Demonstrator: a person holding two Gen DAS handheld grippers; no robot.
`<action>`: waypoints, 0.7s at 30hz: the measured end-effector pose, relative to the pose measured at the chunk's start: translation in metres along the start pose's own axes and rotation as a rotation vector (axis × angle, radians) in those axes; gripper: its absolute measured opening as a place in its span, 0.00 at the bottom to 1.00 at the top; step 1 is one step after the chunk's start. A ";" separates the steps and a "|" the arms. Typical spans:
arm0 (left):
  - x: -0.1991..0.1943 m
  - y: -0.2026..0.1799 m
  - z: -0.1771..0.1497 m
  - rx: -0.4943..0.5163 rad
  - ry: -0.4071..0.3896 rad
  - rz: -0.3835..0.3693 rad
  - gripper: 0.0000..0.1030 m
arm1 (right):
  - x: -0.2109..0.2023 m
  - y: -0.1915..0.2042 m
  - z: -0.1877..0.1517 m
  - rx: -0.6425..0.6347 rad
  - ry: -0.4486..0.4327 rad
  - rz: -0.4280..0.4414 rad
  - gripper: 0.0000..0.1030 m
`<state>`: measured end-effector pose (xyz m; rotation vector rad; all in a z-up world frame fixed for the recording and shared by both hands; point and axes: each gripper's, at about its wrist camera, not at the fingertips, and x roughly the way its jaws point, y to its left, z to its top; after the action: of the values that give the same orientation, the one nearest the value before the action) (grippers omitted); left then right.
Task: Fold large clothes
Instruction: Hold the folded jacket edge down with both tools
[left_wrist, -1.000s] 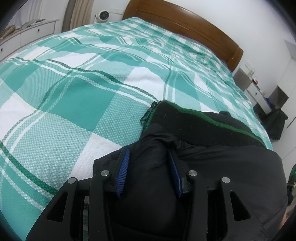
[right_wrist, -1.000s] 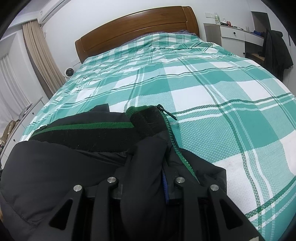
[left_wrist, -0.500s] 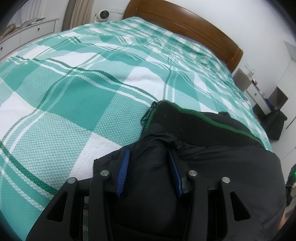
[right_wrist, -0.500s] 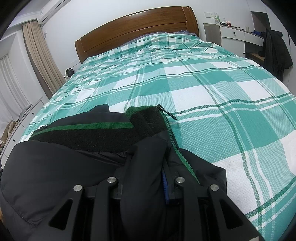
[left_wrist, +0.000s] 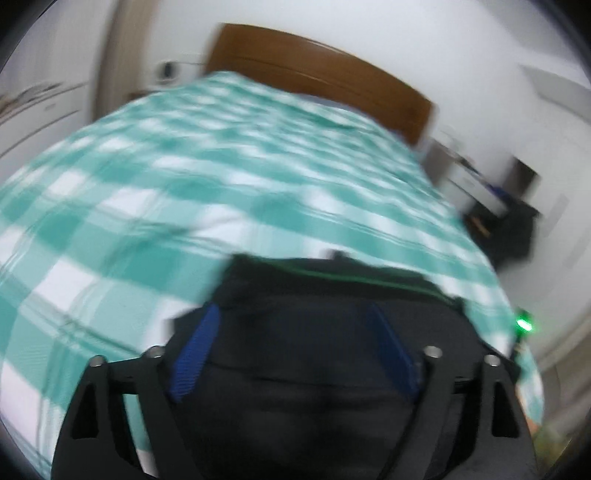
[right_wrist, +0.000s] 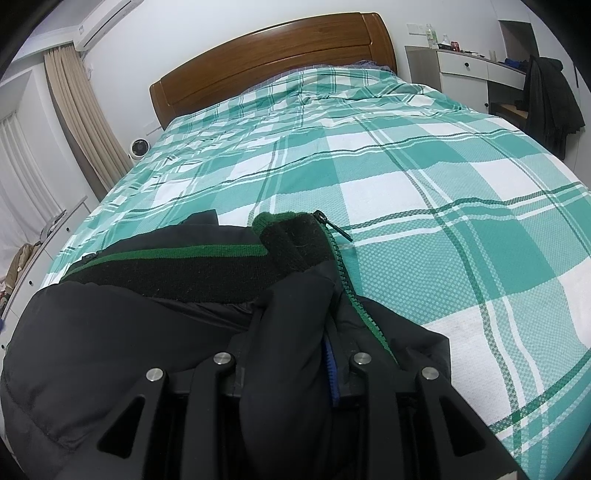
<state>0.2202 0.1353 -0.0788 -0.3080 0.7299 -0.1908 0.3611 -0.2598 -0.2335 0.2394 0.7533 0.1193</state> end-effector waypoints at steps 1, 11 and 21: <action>0.008 -0.019 0.001 0.035 0.037 -0.046 0.88 | 0.000 0.000 0.000 -0.001 0.000 -0.001 0.27; 0.135 -0.092 -0.037 0.197 0.209 0.007 0.96 | 0.000 0.000 0.001 0.003 0.001 -0.001 0.28; 0.154 -0.086 -0.051 0.218 0.217 0.030 0.97 | -0.001 0.000 0.002 0.005 0.009 -0.009 0.29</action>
<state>0.2926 0.0008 -0.1818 -0.0680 0.9192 -0.2756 0.3622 -0.2600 -0.2316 0.2398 0.7632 0.1097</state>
